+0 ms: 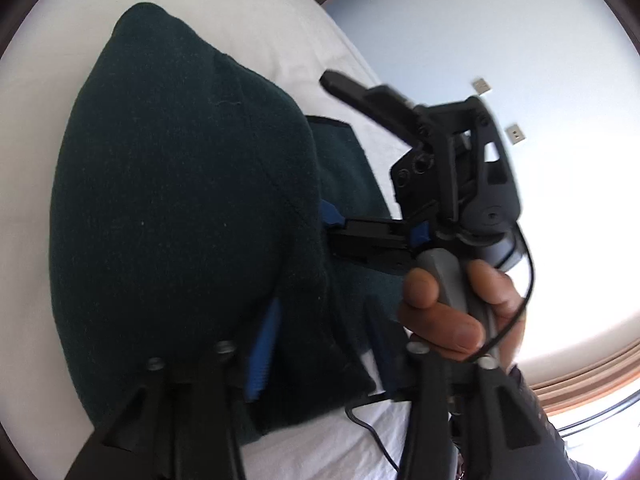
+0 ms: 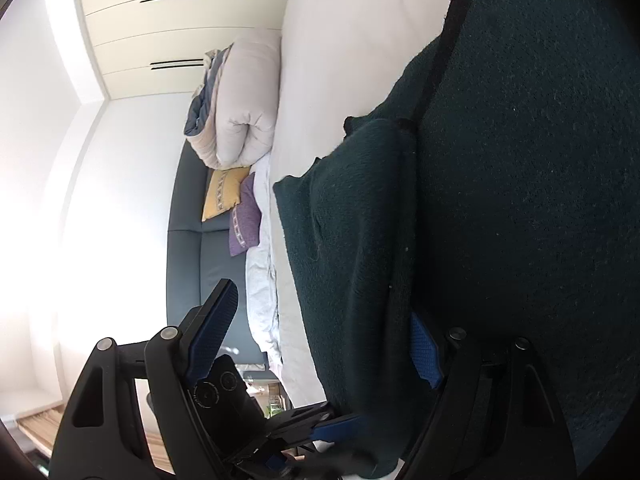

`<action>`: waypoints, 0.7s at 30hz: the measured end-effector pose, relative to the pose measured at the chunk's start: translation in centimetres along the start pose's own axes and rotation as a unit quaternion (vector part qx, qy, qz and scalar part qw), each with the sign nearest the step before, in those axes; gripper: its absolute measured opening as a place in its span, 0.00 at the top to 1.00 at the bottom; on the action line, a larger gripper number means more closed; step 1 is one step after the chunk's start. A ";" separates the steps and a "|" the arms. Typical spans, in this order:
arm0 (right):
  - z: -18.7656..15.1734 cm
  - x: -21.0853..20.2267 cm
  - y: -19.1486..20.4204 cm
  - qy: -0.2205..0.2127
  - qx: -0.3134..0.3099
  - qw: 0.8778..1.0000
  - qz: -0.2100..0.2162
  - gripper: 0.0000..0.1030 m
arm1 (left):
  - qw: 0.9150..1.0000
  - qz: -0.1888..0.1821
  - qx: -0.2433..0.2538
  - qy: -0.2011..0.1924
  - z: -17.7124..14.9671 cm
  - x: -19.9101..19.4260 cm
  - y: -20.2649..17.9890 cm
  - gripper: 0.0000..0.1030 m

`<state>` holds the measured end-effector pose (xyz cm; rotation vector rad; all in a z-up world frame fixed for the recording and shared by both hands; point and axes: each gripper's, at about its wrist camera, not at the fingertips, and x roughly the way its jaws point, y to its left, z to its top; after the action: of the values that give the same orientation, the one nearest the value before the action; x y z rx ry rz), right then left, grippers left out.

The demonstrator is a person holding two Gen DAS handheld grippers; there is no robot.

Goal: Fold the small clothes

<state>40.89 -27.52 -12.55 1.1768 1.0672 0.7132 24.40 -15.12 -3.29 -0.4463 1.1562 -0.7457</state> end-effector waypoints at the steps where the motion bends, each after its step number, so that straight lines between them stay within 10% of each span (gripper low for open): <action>1: 0.1 0.1 0.1 0.001 -0.005 1.000 -0.002 0.25 | 1.000 0.003 0.006 -0.010 -0.2 -0.8 -0.1 0.36; 10: -1.2 1.7 2.2 0.035 -0.069 0.993 -0.094 0.28 | 0.997 0.010 -0.014 -0.073 -2.9 -6.9 3.2 0.28; 15: -2.0 2.4 1.8 0.048 -0.092 0.982 -0.161 0.74 | 0.996 0.009 -0.045 -0.077 -3.3 -6.6 4.7 0.28; 21: -2.2 1.2 2.9 0.031 -0.135 0.967 -0.215 0.87 | 0.996 0.011 -0.043 -0.075 -2.6 -5.2 3.2 0.28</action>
<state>39.57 -24.84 -10.14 0.6607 1.1860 0.5340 21.86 -8.99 -2.94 -0.5511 1.0539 -0.6343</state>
